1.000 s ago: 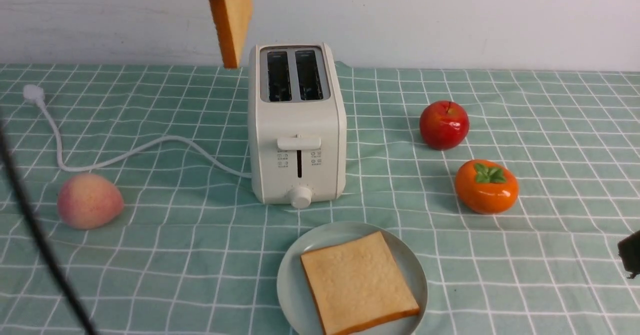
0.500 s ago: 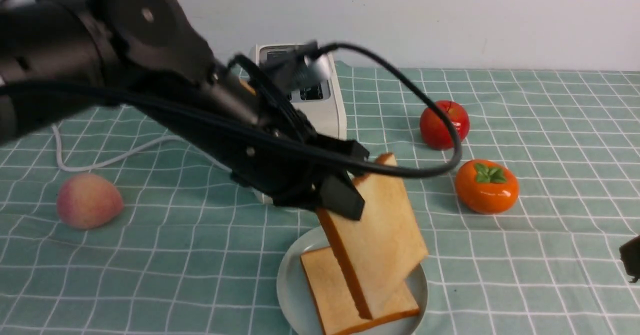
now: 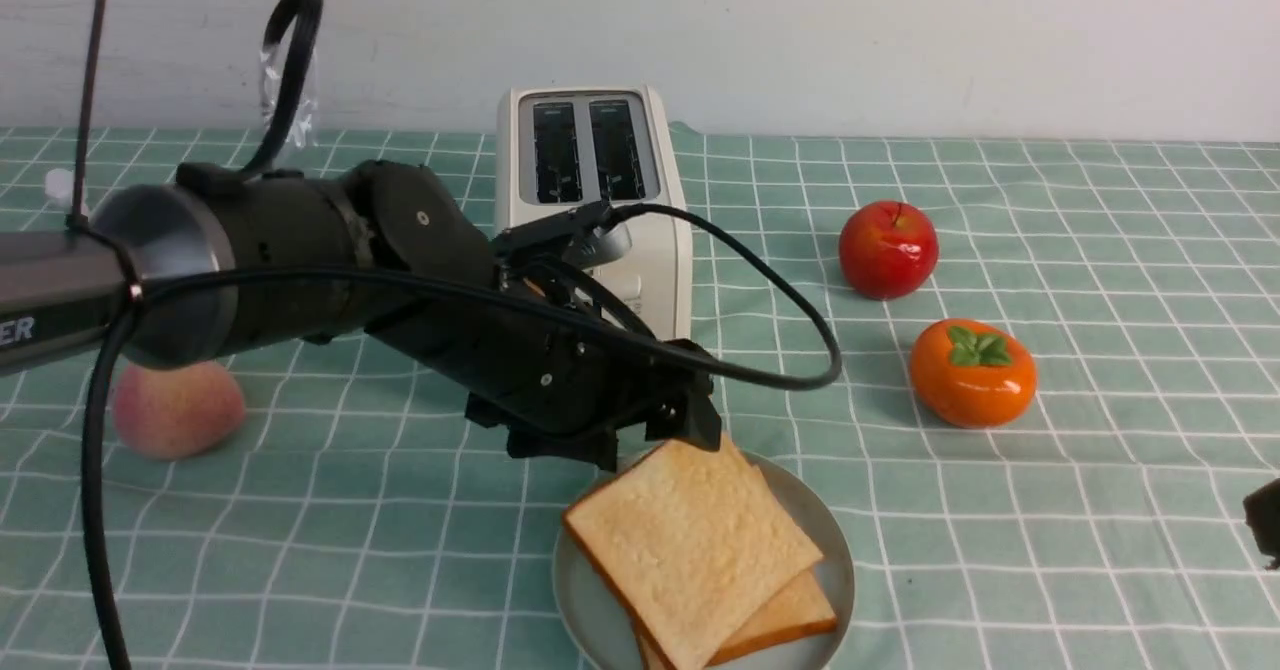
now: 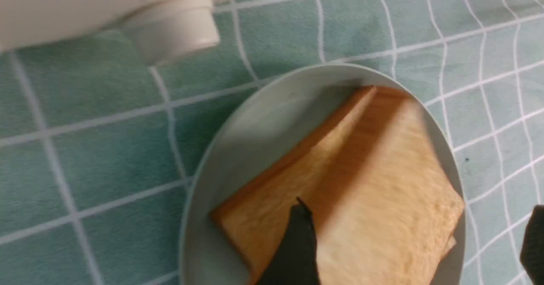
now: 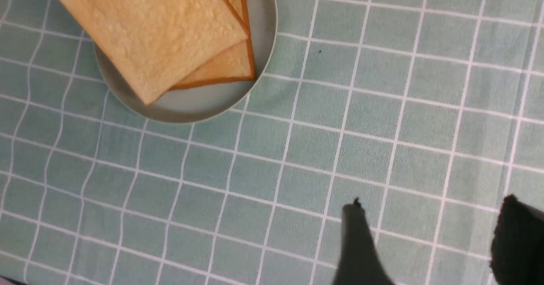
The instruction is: Take toasted bread from bread machine on blue coffee table place on plate.
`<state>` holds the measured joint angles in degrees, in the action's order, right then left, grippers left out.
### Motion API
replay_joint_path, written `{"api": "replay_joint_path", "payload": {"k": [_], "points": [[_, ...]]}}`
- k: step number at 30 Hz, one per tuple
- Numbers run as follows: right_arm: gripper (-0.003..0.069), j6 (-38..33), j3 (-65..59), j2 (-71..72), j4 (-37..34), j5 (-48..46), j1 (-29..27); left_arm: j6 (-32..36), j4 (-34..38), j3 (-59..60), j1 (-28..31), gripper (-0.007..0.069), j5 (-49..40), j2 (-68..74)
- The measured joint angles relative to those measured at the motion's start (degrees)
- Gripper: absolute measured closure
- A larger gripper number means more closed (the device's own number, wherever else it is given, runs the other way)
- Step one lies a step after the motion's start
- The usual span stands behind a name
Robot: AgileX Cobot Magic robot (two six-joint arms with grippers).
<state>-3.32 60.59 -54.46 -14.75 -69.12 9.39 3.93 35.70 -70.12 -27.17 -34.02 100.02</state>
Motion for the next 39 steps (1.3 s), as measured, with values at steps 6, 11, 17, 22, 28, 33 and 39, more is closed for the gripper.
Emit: {"api": "replay_joint_path", "payload": {"k": [6, 11, 17, 22, 28, 33, 39], "points": [[0.0623, -0.2, -0.1, 2.5, -4.3, 5.1, 0.0, -6.8, -13.3, 0.0, 0.0, -0.0017, -7.9, -7.0], [0.0678, -8.8, -5.0, 11.0, -10.6, 15.3, 0.0, -18.7, -25.5, -0.1, 0.0, 0.0068, -16.9, -15.5], [0.0678, -19.8, -22.3, 27.0, -15.0, 27.8, 0.0, -25.6, -29.9, 2.9, 0.0, 0.0253, -28.9, -27.4], [0.0676, -20.2, -35.5, 38.3, -15.9, 31.0, 0.0, -27.2, -23.6, 12.2, 0.0, 0.0458, -29.7, -39.6], [0.0673, -20.3, -43.4, 43.5, -15.9, 30.9, 0.0, -27.0, -13.3, 24.7, 0.0, 0.0638, -27.0, -53.5], [0.0668, -20.8, -44.8, 43.9, -16.1, 30.9, 0.0, -26.9, -11.3, 30.2, 0.0, 0.0638, -27.0, -64.0], [0.0664, -21.0, -44.8, 44.1, -16.1, 31.2, 0.0, -26.9, -11.3, 30.7, 0.0, 0.0638, -28.5, -71.9]]}}
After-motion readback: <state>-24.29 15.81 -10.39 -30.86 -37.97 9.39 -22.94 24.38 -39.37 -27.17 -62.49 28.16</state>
